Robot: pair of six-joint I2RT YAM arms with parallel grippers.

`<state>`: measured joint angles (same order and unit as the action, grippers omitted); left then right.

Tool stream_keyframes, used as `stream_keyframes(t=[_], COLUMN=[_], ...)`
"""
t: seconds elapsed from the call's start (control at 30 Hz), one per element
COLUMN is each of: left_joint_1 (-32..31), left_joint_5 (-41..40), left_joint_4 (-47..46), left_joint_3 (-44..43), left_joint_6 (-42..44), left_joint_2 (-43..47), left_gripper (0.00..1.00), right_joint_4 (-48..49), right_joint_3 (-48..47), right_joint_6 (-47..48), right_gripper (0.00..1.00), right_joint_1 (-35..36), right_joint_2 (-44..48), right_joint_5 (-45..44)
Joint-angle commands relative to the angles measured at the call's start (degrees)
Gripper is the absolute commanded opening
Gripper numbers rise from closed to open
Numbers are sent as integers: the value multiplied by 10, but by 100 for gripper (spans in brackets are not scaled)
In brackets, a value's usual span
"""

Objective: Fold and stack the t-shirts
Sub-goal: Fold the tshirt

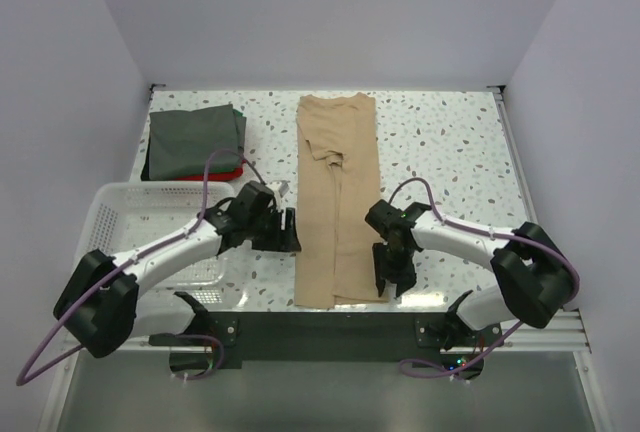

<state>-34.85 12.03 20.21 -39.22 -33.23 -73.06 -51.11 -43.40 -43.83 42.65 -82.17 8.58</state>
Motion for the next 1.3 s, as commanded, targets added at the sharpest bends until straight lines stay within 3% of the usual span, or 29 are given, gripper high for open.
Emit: stream_keyframes(t=[0.0,0.4,0.53,0.77,0.97,1.27], left_joint_1=[-33,-90,-117,-149,-162,-196], left_joint_5=[-37,-33,-25,-4,4,27], left_joint_4=[12,26,19,19,8,-2], left_joint_3=[37,113,122,131,137,149], left_joint_6=[-66,-137,-162,-170,-179,-206], left_joint_2=[55,100,91,58,43,29], left_gripper=[67,67,66,59,46,41], right_joint_4=[25,82,88,94,92,90], right_joint_3=[19,51,58,61,63,68], right_joint_6=[2,11,12,12,13,9], right_gripper=[47,33,17,16,16,16], right_joint_1=[0,0,1,1,1,1], right_joint_2=[19,8,2,1,8,22], right_joint_5=[10,30,38,43,46,45])
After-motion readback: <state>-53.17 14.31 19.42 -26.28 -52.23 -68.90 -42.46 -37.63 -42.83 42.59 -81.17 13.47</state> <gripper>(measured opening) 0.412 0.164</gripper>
